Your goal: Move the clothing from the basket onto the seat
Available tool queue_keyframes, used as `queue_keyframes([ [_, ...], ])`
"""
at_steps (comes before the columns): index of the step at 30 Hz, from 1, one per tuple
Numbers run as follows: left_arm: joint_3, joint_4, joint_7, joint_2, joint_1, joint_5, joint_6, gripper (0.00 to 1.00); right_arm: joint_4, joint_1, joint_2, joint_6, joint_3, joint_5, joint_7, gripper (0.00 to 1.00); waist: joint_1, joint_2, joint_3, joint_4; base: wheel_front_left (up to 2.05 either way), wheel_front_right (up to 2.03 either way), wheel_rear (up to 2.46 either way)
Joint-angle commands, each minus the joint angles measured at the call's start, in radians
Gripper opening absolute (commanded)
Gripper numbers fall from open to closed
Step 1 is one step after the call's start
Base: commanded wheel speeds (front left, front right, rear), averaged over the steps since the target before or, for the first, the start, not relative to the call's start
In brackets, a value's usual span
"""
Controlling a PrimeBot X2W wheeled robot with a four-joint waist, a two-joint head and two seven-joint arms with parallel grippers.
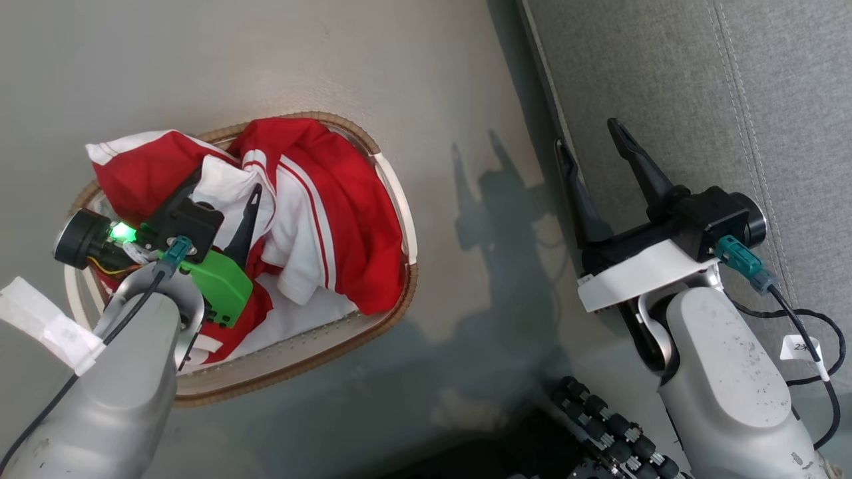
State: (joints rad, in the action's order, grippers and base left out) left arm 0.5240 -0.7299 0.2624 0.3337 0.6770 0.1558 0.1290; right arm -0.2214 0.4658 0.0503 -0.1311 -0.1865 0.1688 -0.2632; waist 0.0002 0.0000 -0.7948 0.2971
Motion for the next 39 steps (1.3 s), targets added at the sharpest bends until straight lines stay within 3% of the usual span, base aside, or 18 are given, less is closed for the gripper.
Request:
queue_keyframes([
  [1,0.019,-0.007,0.004,0.010,0.024,0.009,0.002,1.00,0.004,0.011,0.002,0.001,-0.003,0.009,-0.002,1.00,-0.0002,0.0000,-0.025,0.017,0.00,0.00,0.00],
  [7,0.127,-0.065,0.004,0.023,0.055,0.077,0.002,1.00,0.005,0.012,0.002,0.001,-0.013,0.015,-0.002,1.00,-0.0002,0.0000,-0.042,0.025,0.00,0.00,0.00],
  [8,0.138,-0.076,0.004,0.021,0.060,0.085,0.002,0.54,0.002,0.013,0.002,0.001,-0.015,0.016,-0.002,1.00,-0.0002,0.0000,-0.041,0.025,0.00,0.00,0.00],
  [9,0.144,-0.080,0.004,0.019,0.064,0.091,0.002,0.17,-0.001,0.013,0.002,0.001,-0.016,0.017,-0.002,1.00,-0.0002,0.0000,-0.039,0.026,0.00,0.00,0.00],
  [10,0.148,-0.086,0.004,0.015,0.065,0.105,0.002,0.00,-0.003,0.014,0.002,0.001,-0.016,0.018,-0.002,1.00,-0.0002,0.0000,-0.035,0.026,0.00,0.00,0.00],
  [20,0.096,-0.027,0.004,-0.023,-0.034,0.161,0.002,0.00,-0.031,-0.022,0.002,0.001,-0.006,0.003,-0.002,1.00,-0.0002,0.0000,0.093,0.008,0.00,0.00,0.00],
  [39,-0.097,0.256,0.004,-0.153,-0.355,0.090,0.002,0.00,-0.119,-0.172,0.003,0.001,0.035,-0.058,-0.002,1.00,-0.0002,0.0000,0.484,-0.108,0.00,0.00,0.00],
])
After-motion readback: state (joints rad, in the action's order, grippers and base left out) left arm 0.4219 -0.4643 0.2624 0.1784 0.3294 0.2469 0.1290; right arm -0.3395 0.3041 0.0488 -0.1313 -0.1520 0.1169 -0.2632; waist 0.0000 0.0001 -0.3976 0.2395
